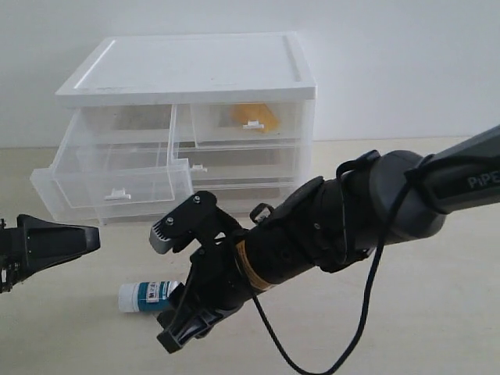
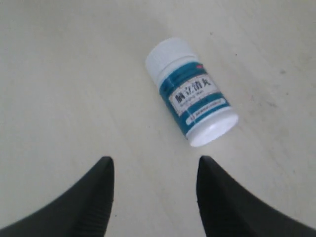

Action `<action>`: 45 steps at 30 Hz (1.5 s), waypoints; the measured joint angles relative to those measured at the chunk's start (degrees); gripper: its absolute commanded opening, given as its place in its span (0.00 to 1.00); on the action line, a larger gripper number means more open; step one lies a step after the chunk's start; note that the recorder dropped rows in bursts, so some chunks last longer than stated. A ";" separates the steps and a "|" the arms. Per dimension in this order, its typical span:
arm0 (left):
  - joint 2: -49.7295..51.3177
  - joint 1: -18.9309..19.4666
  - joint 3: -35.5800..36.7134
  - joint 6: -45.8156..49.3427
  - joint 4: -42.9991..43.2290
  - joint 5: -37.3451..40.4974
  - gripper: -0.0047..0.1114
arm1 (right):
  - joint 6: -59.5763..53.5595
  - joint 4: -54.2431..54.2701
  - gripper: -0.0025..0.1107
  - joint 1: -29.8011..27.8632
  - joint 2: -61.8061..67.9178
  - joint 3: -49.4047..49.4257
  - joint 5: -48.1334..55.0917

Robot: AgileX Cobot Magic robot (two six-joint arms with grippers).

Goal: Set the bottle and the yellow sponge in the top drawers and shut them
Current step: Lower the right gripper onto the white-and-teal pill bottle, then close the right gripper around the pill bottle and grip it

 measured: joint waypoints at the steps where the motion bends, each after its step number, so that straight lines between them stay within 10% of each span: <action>1: 0.00 0.00 0.00 -0.02 0.00 0.00 0.54 | -0.36 0.00 0.43 0.00 0.00 -0.48 0.00; 45: 0.00 0.00 0.00 0.47 -0.25 -0.05 0.54 | -5.18 -0.05 0.43 0.00 12.23 -12.95 -6.13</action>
